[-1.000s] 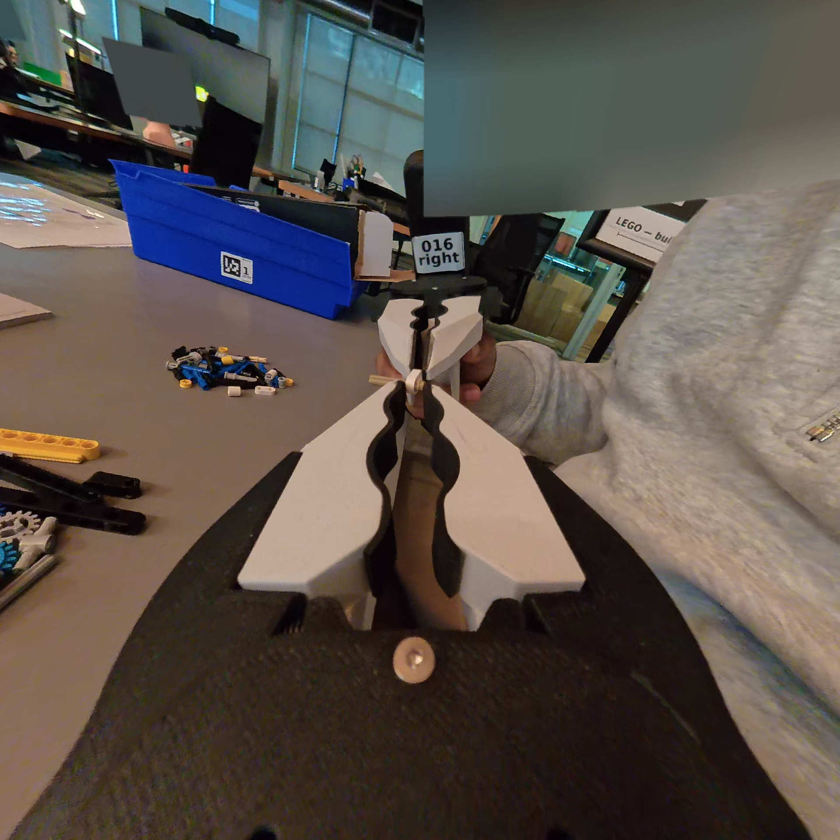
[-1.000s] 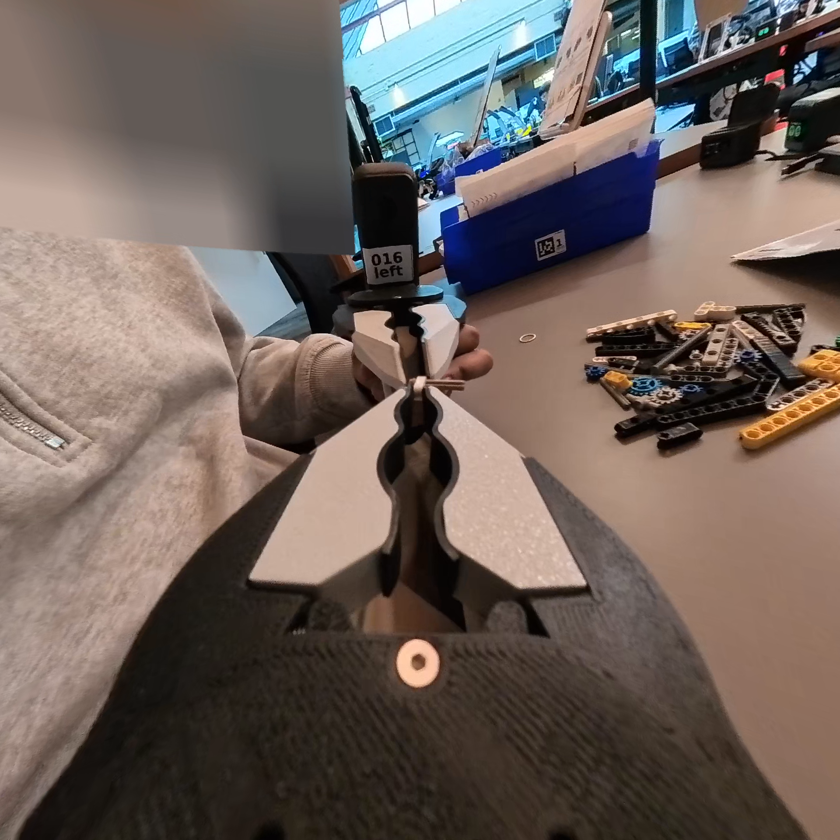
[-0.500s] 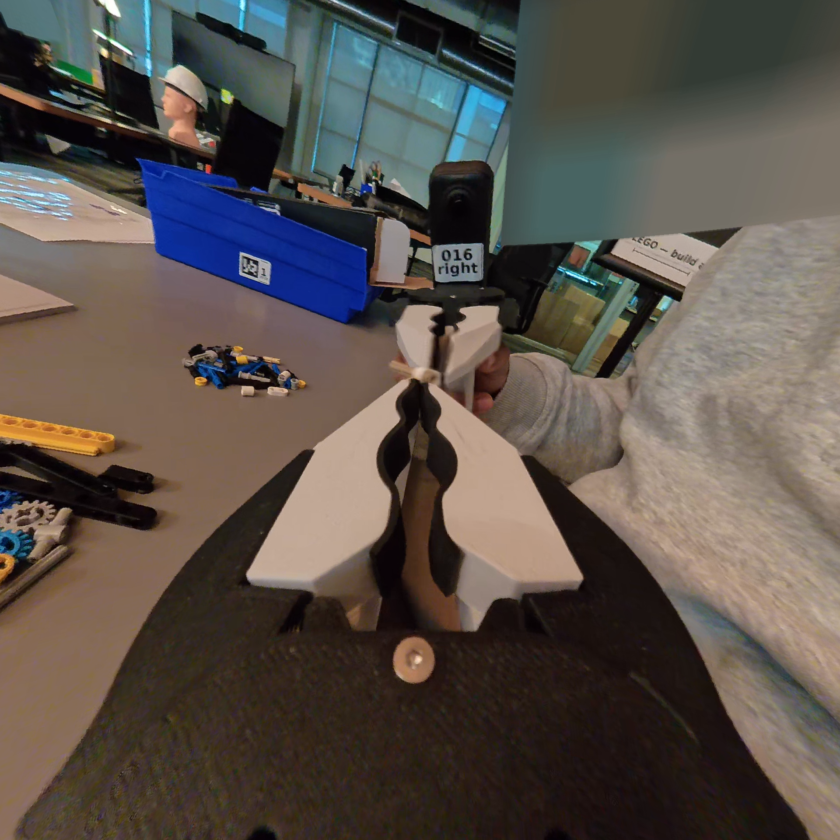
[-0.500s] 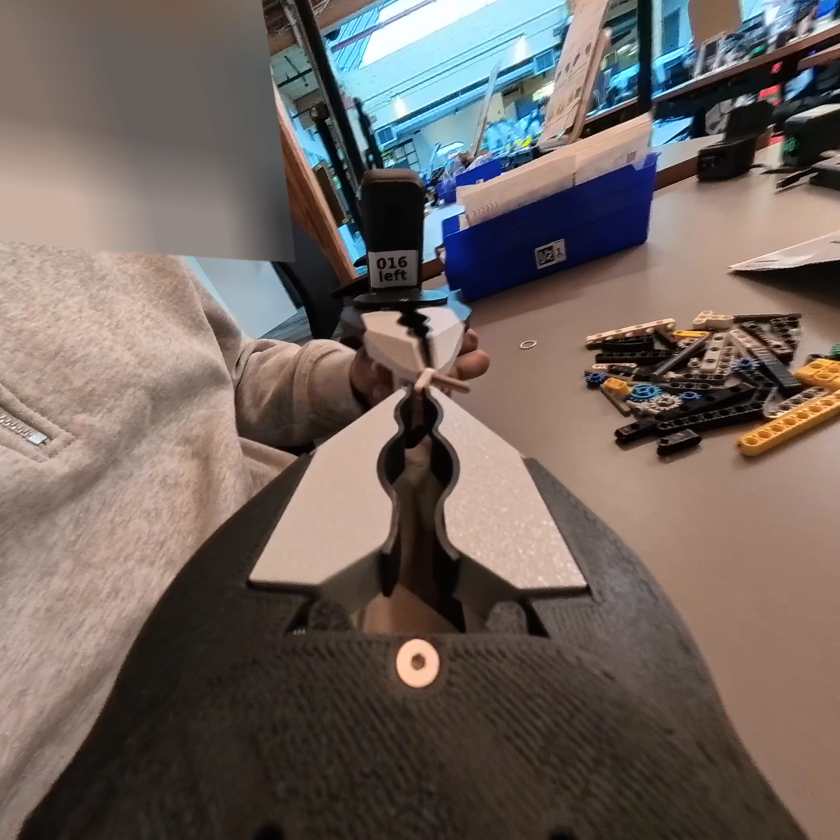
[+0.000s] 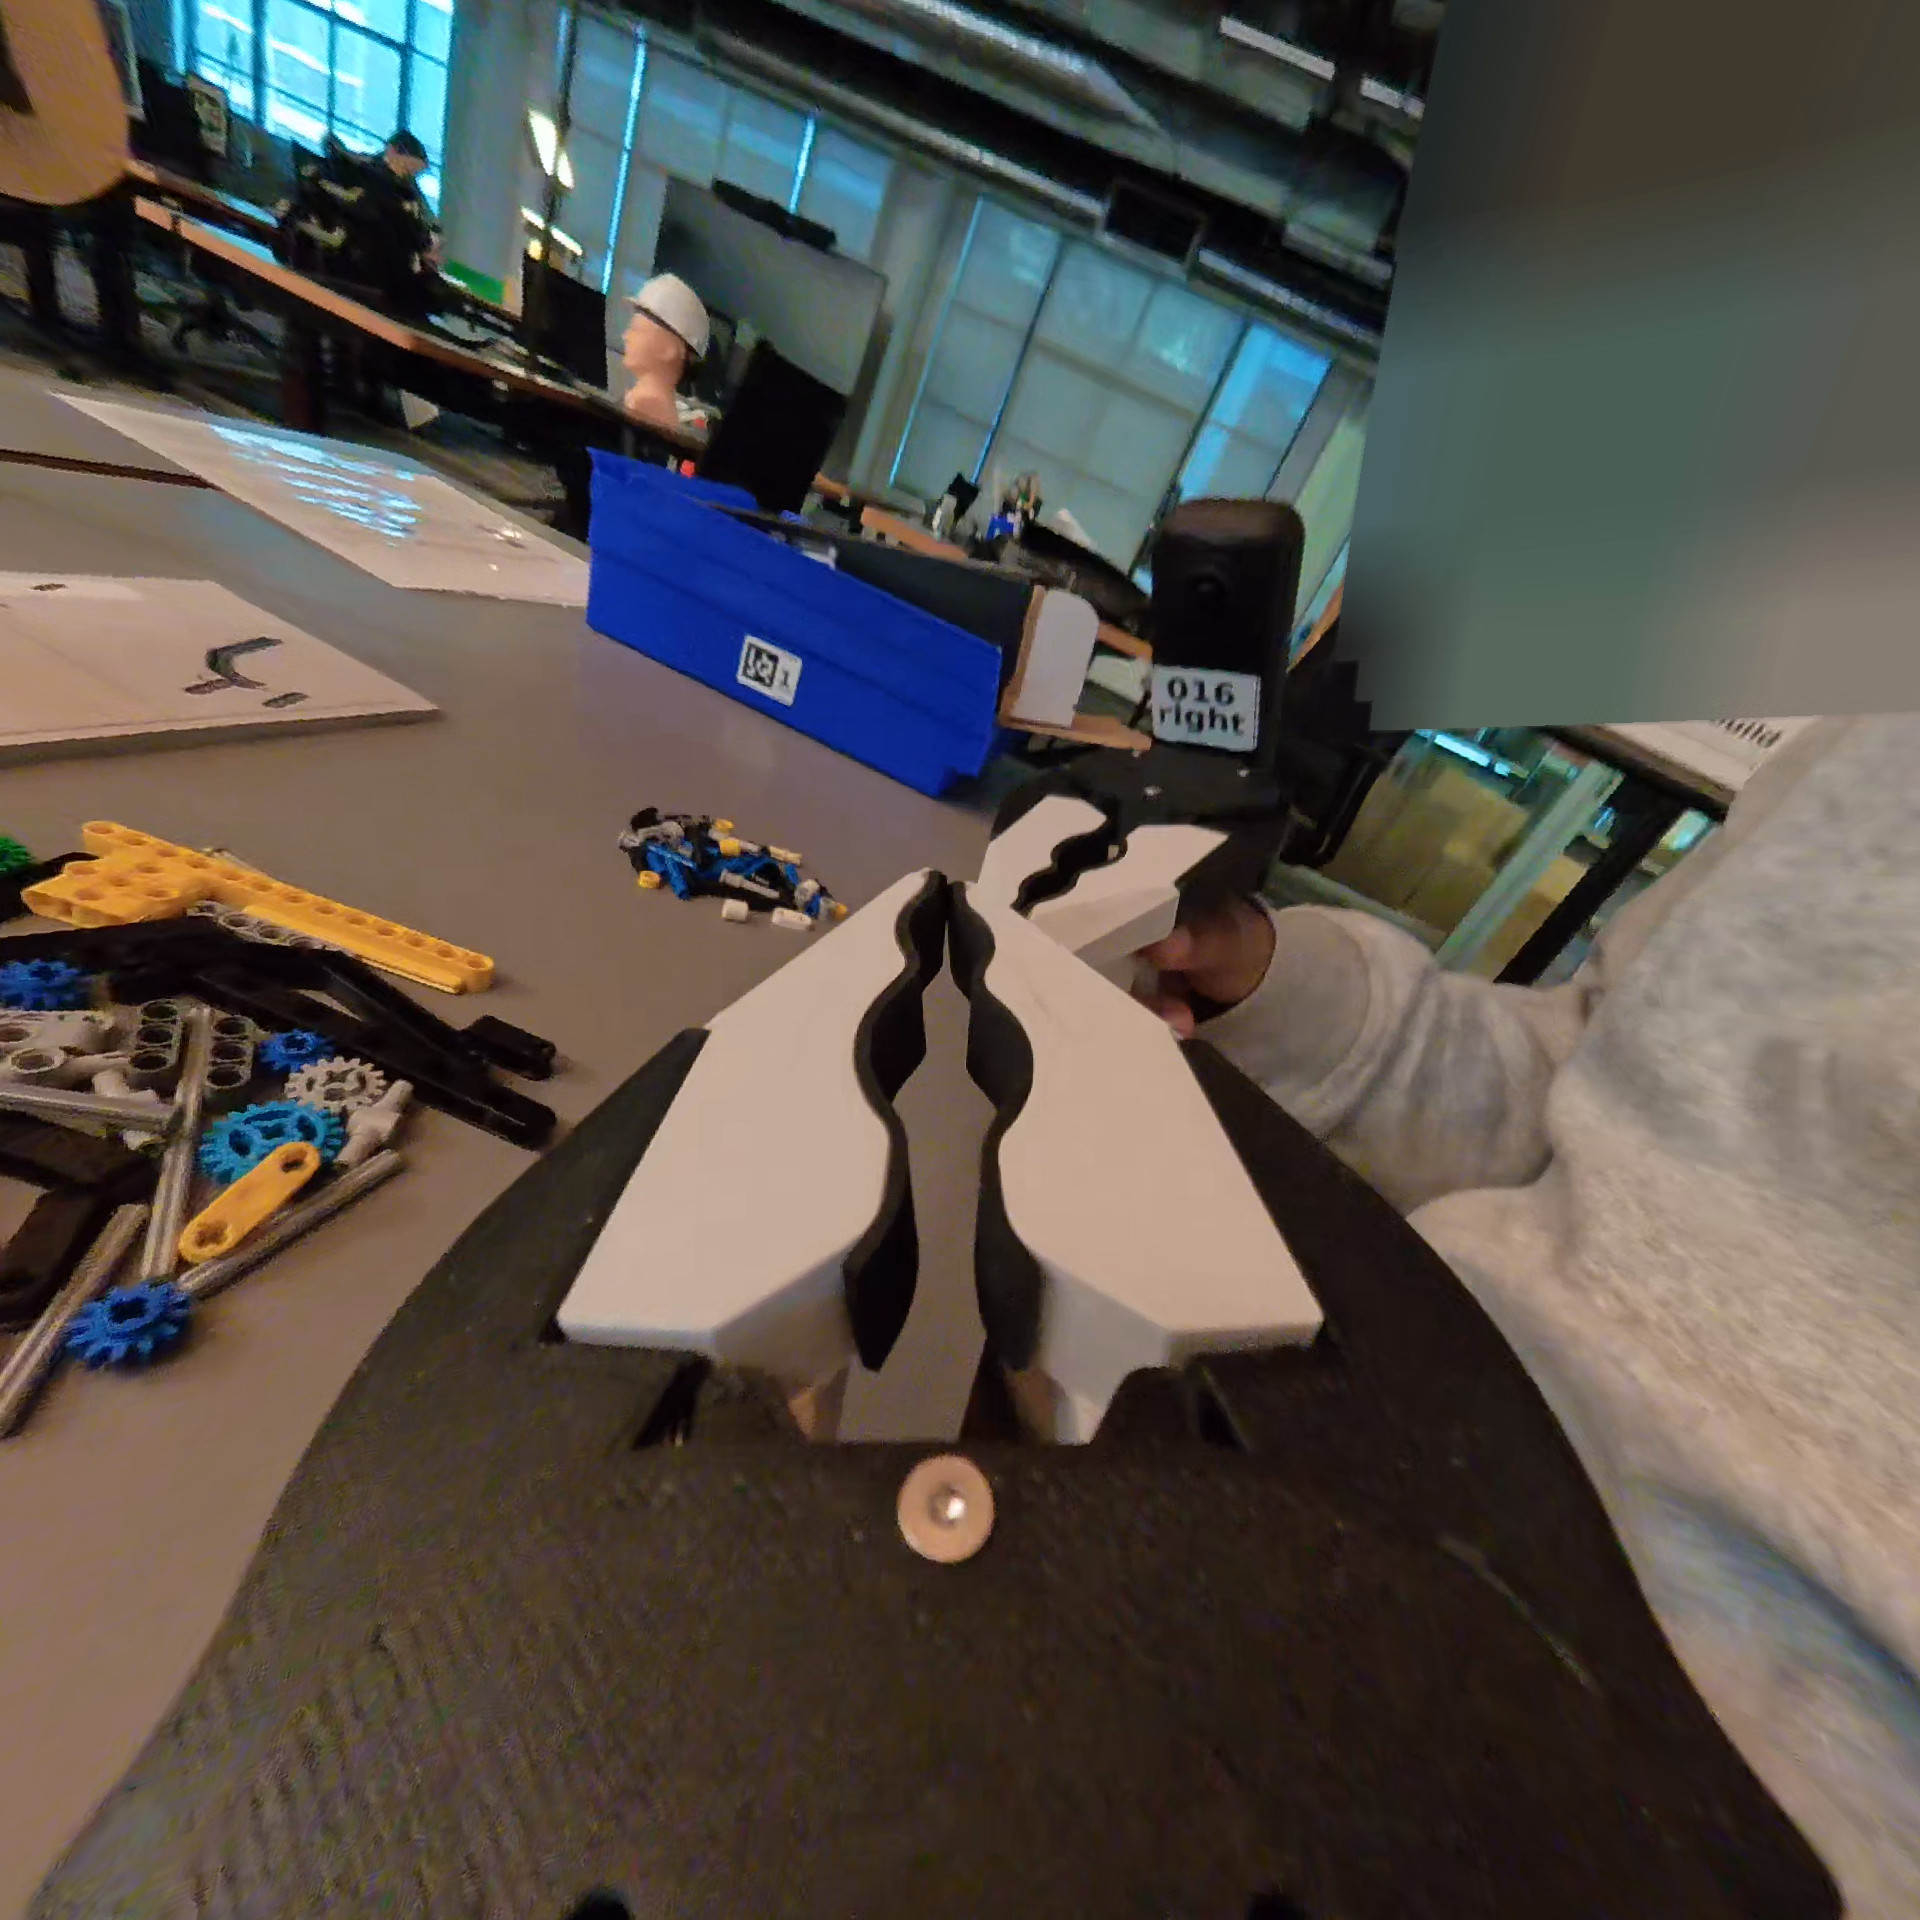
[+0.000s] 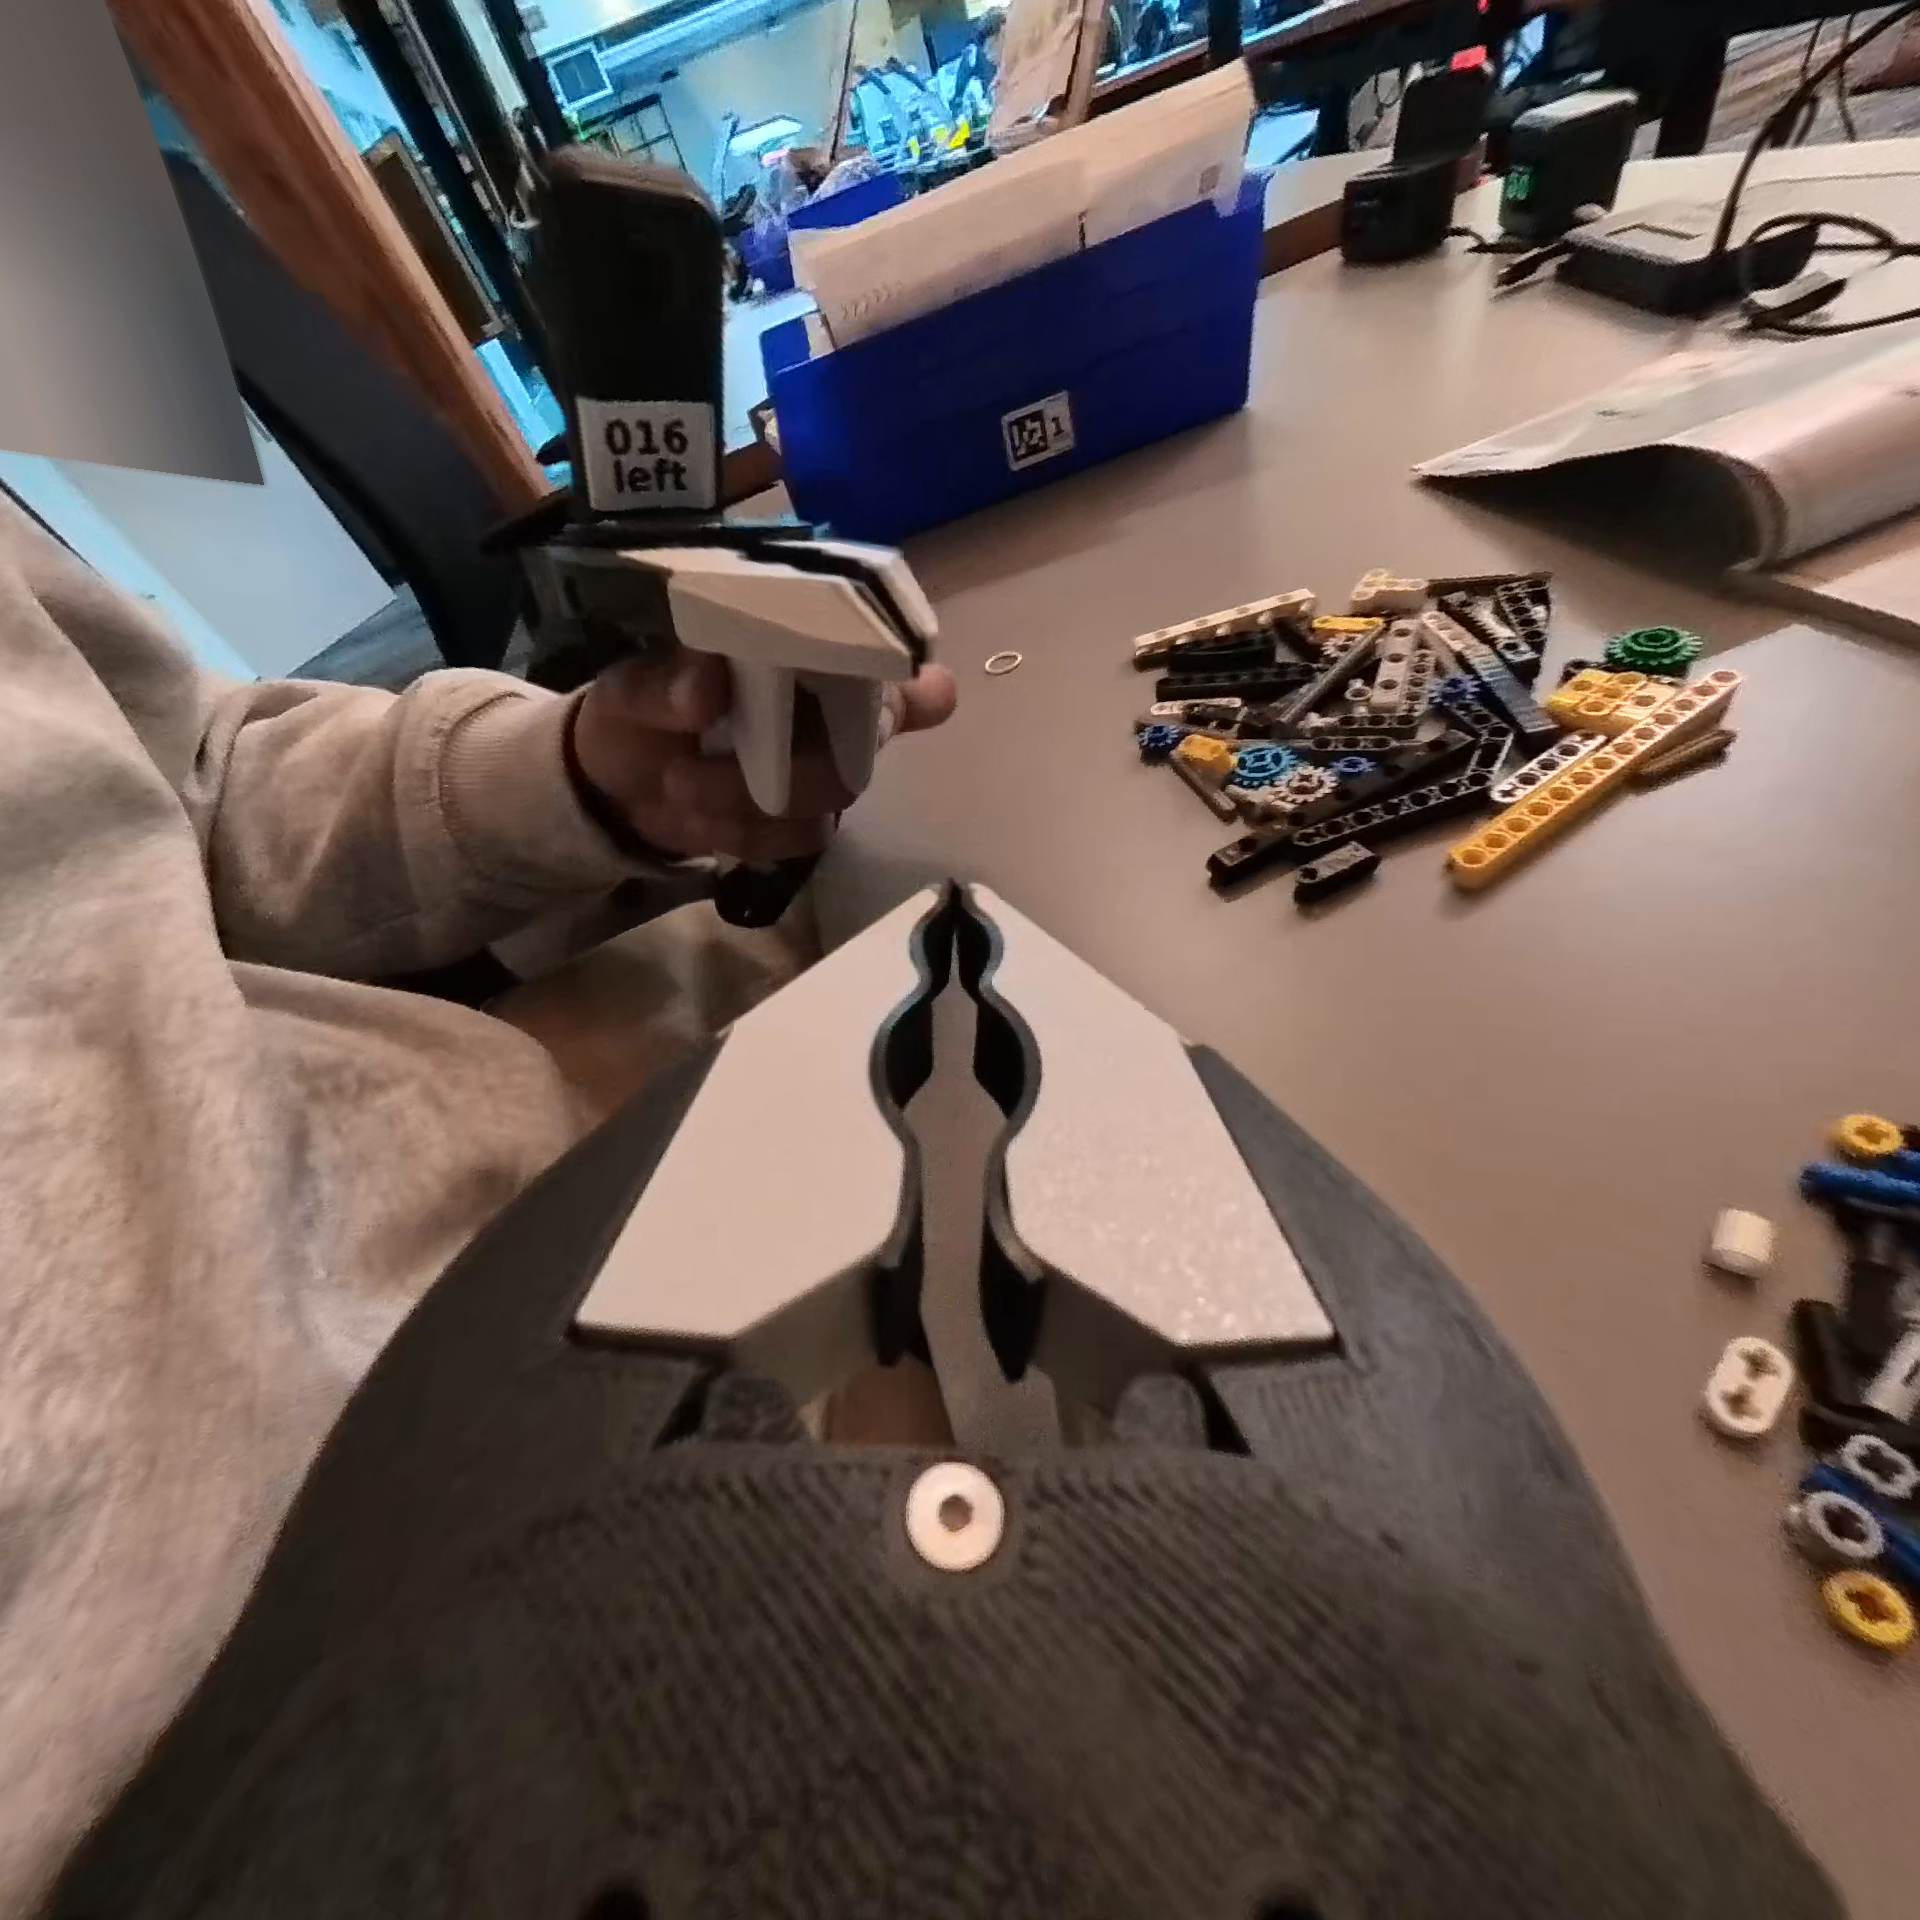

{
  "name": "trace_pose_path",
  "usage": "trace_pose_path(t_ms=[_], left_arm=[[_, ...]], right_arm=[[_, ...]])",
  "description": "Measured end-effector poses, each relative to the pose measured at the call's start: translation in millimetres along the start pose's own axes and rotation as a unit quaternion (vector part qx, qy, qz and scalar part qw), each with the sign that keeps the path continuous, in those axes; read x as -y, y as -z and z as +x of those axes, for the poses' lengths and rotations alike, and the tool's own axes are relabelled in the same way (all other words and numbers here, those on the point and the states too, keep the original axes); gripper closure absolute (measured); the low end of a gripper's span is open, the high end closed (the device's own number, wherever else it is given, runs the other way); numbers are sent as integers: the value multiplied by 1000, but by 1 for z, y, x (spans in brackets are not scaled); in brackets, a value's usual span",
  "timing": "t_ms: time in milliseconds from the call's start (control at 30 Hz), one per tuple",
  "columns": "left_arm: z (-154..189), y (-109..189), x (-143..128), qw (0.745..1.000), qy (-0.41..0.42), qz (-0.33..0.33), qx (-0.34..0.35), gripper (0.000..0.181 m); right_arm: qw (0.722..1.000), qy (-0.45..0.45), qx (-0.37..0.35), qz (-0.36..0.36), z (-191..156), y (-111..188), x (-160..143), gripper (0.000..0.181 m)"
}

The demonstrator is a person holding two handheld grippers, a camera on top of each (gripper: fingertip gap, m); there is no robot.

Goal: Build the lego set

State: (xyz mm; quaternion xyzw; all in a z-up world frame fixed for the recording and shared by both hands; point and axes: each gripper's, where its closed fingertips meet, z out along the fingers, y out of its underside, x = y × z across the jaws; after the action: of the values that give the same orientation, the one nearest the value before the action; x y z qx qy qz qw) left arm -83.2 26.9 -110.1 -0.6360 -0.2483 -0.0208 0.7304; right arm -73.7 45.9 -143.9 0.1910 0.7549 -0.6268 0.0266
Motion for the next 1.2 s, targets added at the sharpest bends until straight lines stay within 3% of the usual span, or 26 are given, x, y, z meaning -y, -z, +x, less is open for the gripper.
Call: trace_pose_path(t_ms=[333,600,767,933,1100,1200], left_arm=[[-10,7,12,999,35,37,-3,181],[2,18,14,998,23,56,11,181],[32,35,-1,996,49,70,23,181],[82,56,-13,994,43,91,32,181],[126,76,-18,987,68,139,49,181],[150,101,-18,971,113,200,64,181]], right_arm=[[998,-50,-15,43,17,8,12,181],[988,-96,-50,113,27,40,24,181],[973,-161,-56,157,-2,69,11,181],[959,-191,-63,199,-54,107,-2,181],[975,-122,-127,138,-95,125,-37,181],[979,-126,-116,113,-126,130,-59,181]])
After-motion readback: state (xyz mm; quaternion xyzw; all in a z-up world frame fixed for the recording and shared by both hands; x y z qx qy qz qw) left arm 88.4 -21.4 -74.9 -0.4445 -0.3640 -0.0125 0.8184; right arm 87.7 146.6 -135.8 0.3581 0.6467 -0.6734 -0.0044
